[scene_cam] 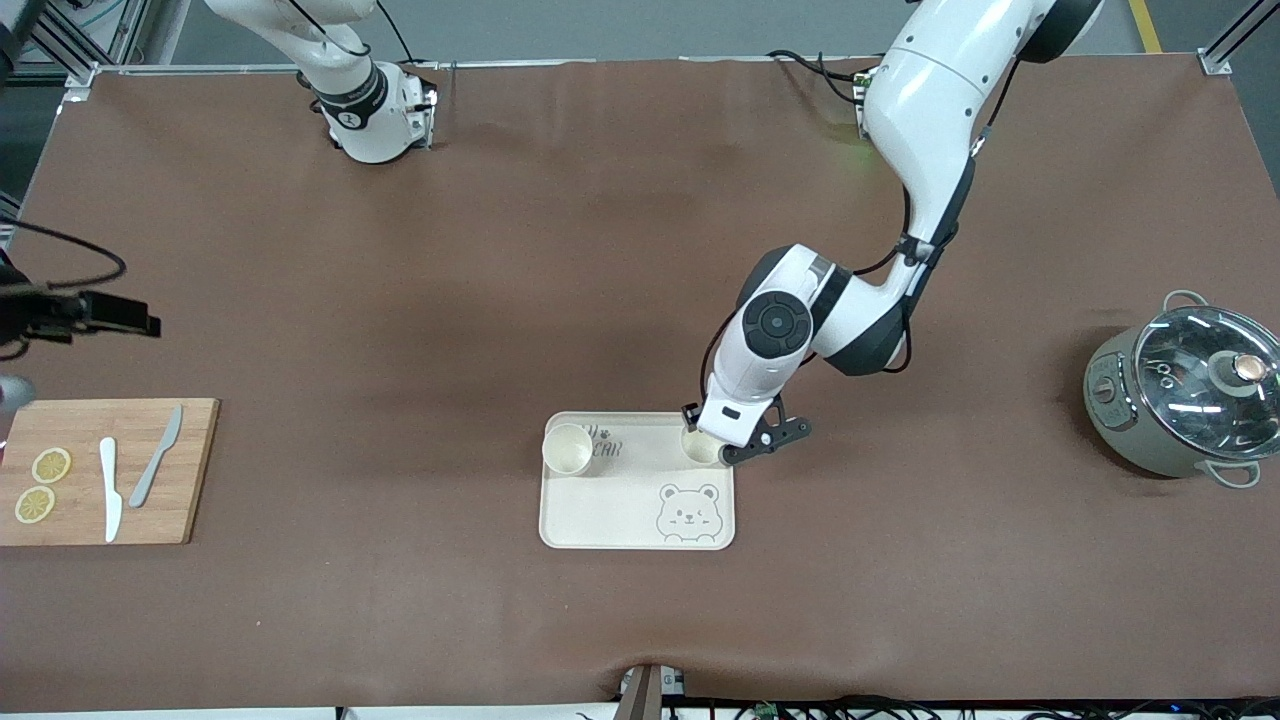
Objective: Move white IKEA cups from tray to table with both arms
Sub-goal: 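Grasp the cup with the left gripper while the right gripper reaches the tray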
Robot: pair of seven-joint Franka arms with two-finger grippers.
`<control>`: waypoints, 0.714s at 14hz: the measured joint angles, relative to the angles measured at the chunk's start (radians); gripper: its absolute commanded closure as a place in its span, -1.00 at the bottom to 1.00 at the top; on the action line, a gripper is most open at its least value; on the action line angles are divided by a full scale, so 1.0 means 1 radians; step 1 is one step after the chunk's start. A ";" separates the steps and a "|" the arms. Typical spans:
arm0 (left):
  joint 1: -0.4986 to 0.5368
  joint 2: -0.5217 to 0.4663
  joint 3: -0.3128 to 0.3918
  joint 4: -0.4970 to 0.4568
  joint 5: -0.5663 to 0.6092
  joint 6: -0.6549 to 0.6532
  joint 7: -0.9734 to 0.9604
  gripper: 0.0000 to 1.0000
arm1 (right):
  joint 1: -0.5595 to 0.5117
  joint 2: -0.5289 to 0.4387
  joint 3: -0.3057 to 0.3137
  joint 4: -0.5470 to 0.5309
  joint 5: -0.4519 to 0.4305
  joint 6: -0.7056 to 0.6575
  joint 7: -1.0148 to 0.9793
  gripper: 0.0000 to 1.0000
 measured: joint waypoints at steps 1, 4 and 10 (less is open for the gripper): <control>0.000 0.013 0.000 -0.001 0.000 0.009 0.000 0.60 | -0.001 0.028 -0.001 -0.003 0.000 0.025 0.000 -1.00; 0.000 0.030 0.001 -0.001 0.000 0.023 0.000 1.00 | 0.003 0.082 0.001 -0.038 0.025 0.134 0.000 -1.00; 0.042 -0.033 0.003 0.024 0.002 -0.002 0.025 1.00 | 0.094 0.103 0.010 -0.196 0.187 0.382 0.273 -1.00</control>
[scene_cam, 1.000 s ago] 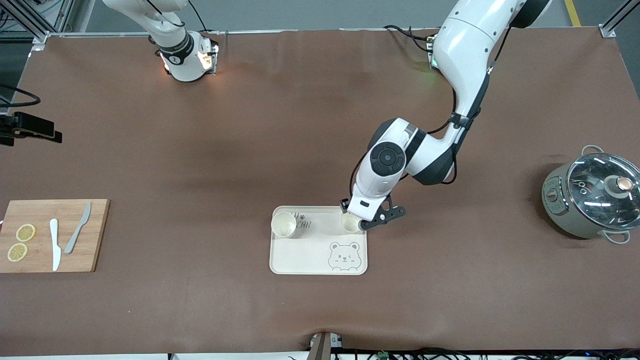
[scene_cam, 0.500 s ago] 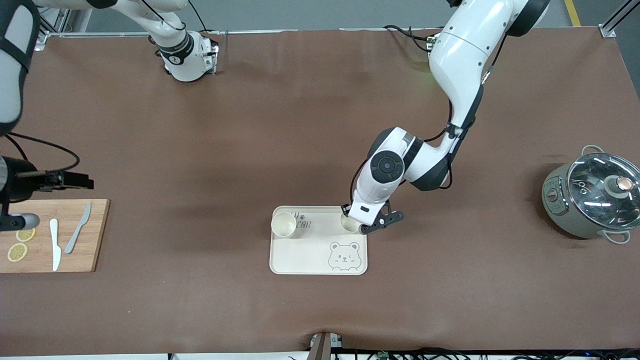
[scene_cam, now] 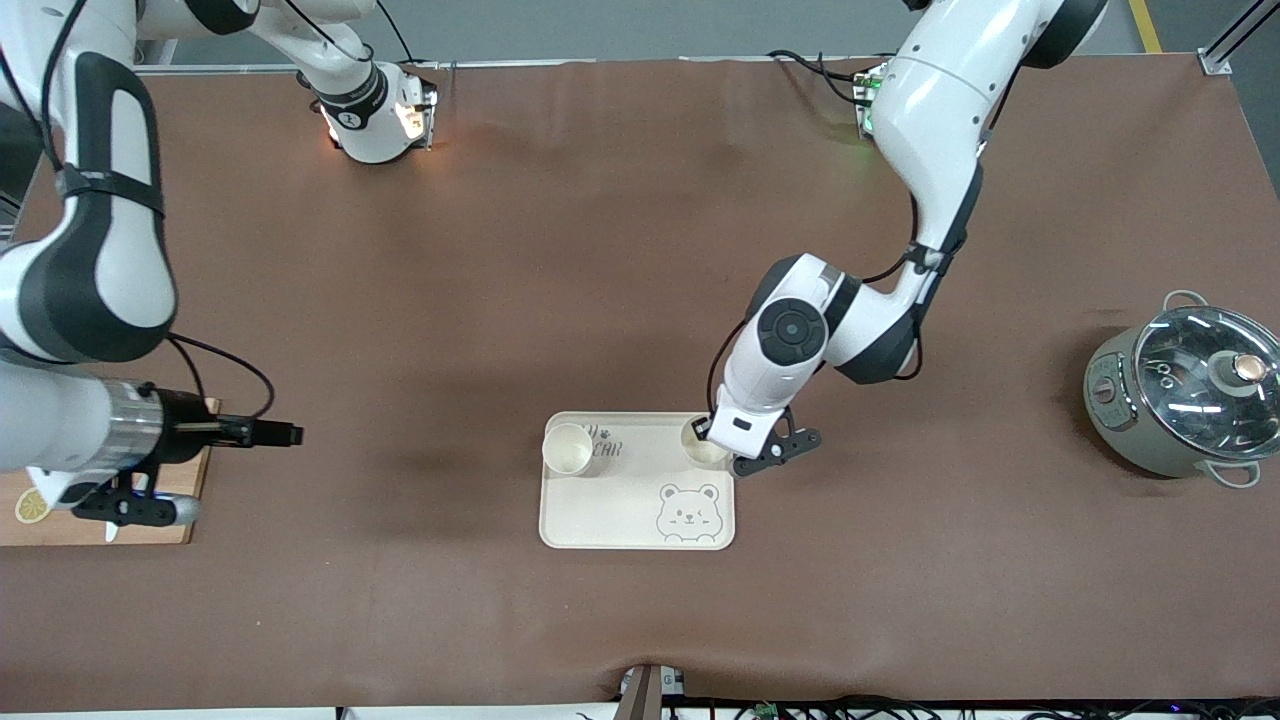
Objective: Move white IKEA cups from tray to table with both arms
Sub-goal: 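Grasp the cup with the left gripper while the right gripper reaches the tray, then carry the cup with the left gripper while the right gripper grasps another cup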
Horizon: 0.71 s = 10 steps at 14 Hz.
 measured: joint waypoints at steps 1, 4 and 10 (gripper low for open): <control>0.017 -0.028 0.000 0.001 0.000 -0.033 0.021 1.00 | 0.025 0.003 0.013 -0.007 0.001 0.032 0.058 -1.00; 0.074 -0.115 0.001 0.002 0.000 -0.157 0.082 1.00 | 0.074 0.035 0.081 -0.022 -0.010 0.149 0.239 -1.00; 0.203 -0.160 0.003 -0.066 0.001 -0.346 0.126 1.00 | 0.173 0.119 0.113 -0.130 -0.084 0.410 0.442 -1.00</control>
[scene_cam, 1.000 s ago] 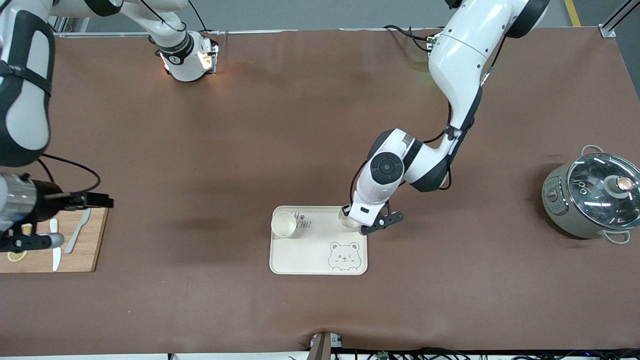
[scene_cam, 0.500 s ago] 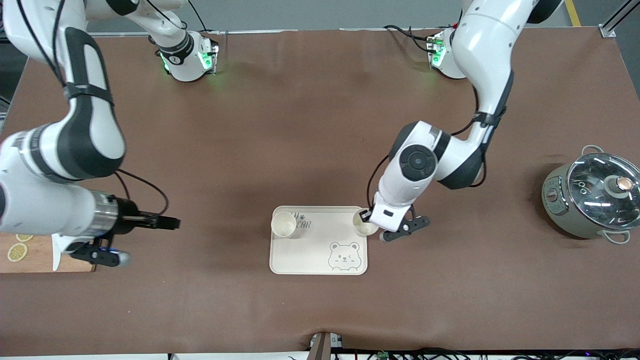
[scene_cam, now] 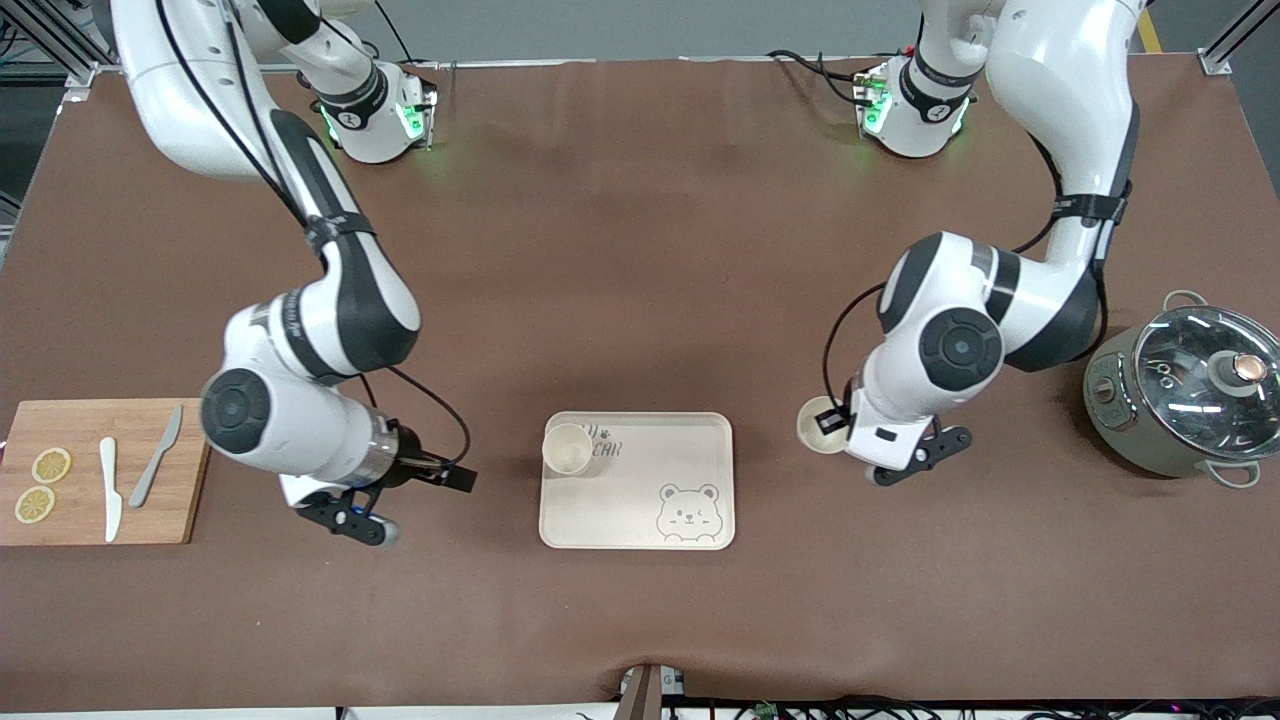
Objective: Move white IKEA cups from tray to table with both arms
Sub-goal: 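Carry the cup with the left gripper while the right gripper grasps another cup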
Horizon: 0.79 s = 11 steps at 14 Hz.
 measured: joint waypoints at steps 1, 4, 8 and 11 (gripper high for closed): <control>0.020 -0.004 0.000 -0.021 0.002 -0.001 0.007 1.00 | 0.015 0.012 0.019 -0.006 -0.007 0.020 0.041 -0.87; 0.078 -0.040 0.000 -0.092 0.021 -0.002 0.065 1.00 | 0.054 0.042 0.071 -0.009 -0.082 0.063 0.153 -0.47; 0.173 -0.093 -0.002 -0.192 0.022 0.003 0.146 1.00 | 0.066 0.106 0.107 -0.015 -0.145 0.170 0.260 0.18; 0.190 -0.123 -0.004 -0.303 0.022 0.087 0.151 1.00 | 0.067 0.139 0.117 -0.015 -0.158 0.214 0.277 0.33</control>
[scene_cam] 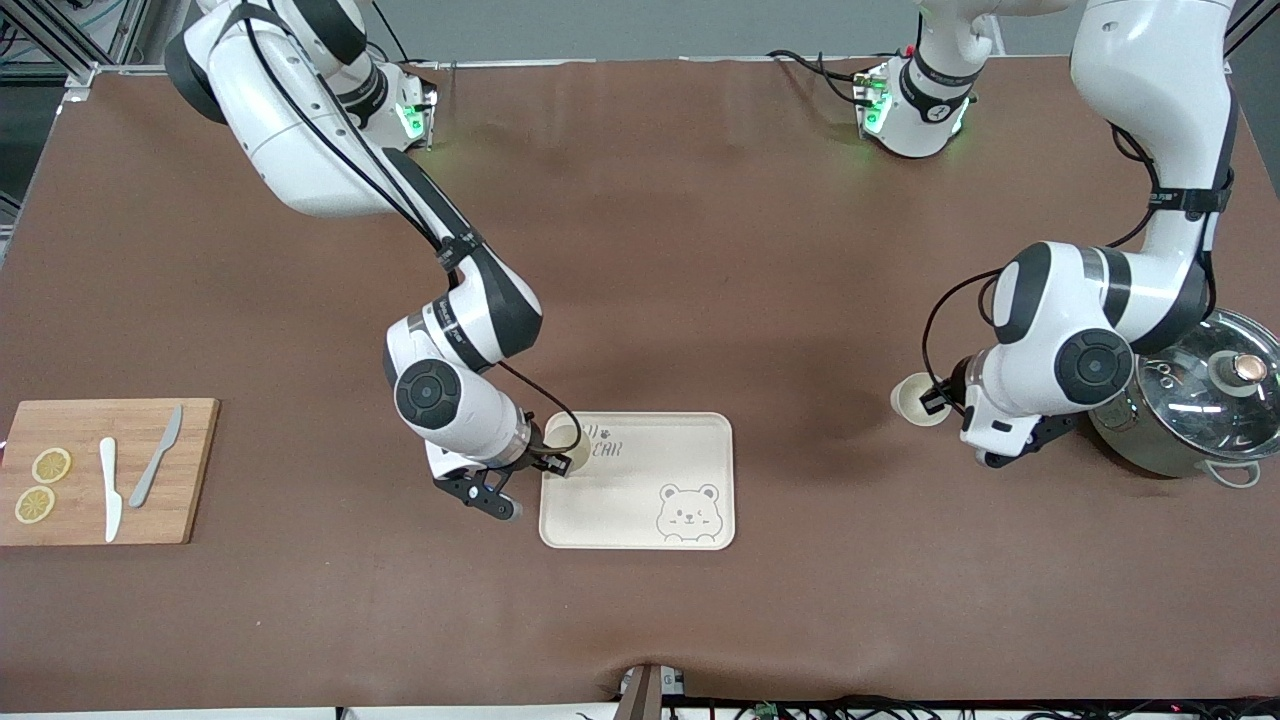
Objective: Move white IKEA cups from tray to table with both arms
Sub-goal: 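Carry the cup with the left gripper while the right gripper grasps another cup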
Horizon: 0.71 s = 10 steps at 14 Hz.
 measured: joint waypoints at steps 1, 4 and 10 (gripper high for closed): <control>0.001 -0.017 -0.001 -0.046 0.000 0.035 0.000 1.00 | 0.000 0.001 0.001 0.000 -0.006 -0.001 0.002 0.44; 0.028 -0.066 -0.002 -0.191 0.000 0.156 0.035 1.00 | 0.000 0.001 0.008 -0.001 -0.019 -0.016 0.008 0.14; 0.158 -0.127 -0.003 -0.340 0.000 0.278 0.252 1.00 | -0.003 -0.003 0.022 0.008 -0.019 -0.022 0.014 -0.43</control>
